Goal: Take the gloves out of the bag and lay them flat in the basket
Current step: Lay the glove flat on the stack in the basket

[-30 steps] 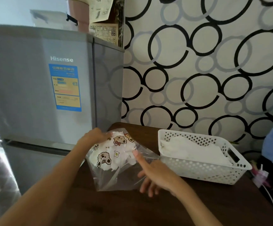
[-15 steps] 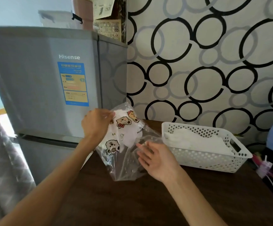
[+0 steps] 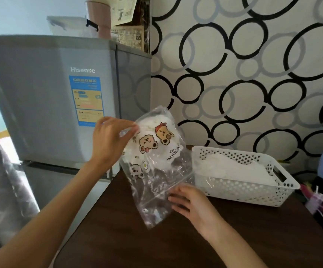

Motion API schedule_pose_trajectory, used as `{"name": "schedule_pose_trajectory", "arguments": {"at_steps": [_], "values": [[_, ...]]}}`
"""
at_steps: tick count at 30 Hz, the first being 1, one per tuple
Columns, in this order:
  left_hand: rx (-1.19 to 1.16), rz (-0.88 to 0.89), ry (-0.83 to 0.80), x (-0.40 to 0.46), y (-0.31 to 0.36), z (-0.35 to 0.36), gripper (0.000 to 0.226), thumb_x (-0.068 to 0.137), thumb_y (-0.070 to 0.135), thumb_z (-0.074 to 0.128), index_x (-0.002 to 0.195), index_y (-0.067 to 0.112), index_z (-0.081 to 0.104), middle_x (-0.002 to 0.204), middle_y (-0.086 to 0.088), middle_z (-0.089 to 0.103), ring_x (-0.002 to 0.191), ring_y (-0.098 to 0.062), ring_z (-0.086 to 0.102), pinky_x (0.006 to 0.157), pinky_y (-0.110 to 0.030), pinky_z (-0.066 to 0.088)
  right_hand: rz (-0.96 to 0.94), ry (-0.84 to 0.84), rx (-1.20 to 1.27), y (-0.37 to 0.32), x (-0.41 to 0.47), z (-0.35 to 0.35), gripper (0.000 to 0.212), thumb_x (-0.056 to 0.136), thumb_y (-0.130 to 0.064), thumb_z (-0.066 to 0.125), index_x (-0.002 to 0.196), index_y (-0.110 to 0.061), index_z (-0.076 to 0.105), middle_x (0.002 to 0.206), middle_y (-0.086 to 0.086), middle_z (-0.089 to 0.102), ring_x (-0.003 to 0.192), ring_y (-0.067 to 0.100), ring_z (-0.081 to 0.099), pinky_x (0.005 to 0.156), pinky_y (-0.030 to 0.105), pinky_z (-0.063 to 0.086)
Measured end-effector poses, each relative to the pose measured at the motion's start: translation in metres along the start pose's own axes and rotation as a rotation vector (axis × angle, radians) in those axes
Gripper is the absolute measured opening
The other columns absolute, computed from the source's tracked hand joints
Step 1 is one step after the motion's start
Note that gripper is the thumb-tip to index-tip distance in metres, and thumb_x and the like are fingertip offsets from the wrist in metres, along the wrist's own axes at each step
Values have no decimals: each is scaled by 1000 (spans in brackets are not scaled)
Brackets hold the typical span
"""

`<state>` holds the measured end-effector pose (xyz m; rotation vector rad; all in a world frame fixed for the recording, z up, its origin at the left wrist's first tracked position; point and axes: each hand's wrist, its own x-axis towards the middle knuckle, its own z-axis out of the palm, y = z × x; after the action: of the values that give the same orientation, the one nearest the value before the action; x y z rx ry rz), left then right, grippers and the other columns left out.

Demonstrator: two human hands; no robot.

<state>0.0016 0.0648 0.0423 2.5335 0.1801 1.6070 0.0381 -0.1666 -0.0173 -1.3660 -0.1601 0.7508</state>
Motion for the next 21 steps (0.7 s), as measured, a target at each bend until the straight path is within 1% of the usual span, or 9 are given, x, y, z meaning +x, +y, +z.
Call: {"name": "schedule_pose_trajectory", "arguments": {"at_steps": [3,5,7,10,13,15,17,19,21], "values": [[-12,-9,85,-1,8,10,25,93,31,56,92,11,72,89,-1,73,83,-19,64,86,-31,39,-25,36,-71,1,0,-1,14,95,-9,46,95,-7,60,106,13,63,98,25,62,86,36,51],[20,-34,125,0,10,16,22,95,26,56,89,10,70,85,-4,72,79,-22,64,85,-32,38,-37,54,-102,-1,-1,-3,16,97,-12,44,98,-6,59,106,14,62,97,25,62,86,36,51],[99,-35,92,-1,5,25,23,97,24,54,85,11,69,81,-3,71,75,-23,63,86,-33,36,-60,54,-143,-3,-4,-3,18,98,-13,43,92,-8,59,103,13,62,96,24,61,82,33,51],[187,-182,-160,1,-6,39,35,101,29,45,84,13,71,78,-4,71,81,-25,63,91,-32,31,-97,61,-208,-5,-7,1,20,99,-17,43,92,-10,60,106,11,62,97,20,62,78,29,50],[213,-257,-366,-5,-9,51,34,101,28,44,89,14,72,82,-7,70,89,-28,63,96,-35,30,-114,60,-278,-5,-6,3,21,99,-21,43,91,-12,61,106,9,62,96,18,61,82,29,50],[245,-346,-493,-8,-7,53,29,100,30,44,105,13,67,105,-11,67,110,-32,57,100,-40,31,-110,79,-305,-4,-4,2,21,97,-21,47,87,-14,63,105,6,62,98,18,61,87,33,49],[248,-445,-602,-13,-2,52,51,97,50,40,135,17,48,143,-10,45,133,-33,37,108,-49,25,-125,101,-313,-4,-3,-1,20,96,-22,49,87,-19,66,104,1,63,99,15,60,90,33,48],[177,-417,-655,-18,6,48,69,88,68,36,142,25,38,151,-4,33,137,-31,33,109,-52,27,-203,98,-355,-4,-3,-5,19,96,-22,51,88,-22,69,101,-7,65,99,8,58,90,27,47],[88,-343,-815,-27,12,48,75,79,79,37,139,34,42,147,3,40,132,-26,41,107,-50,36,-306,71,-427,-4,-1,-8,20,96,-22,51,93,-25,70,100,-19,63,100,-1,56,87,16,45]]}}
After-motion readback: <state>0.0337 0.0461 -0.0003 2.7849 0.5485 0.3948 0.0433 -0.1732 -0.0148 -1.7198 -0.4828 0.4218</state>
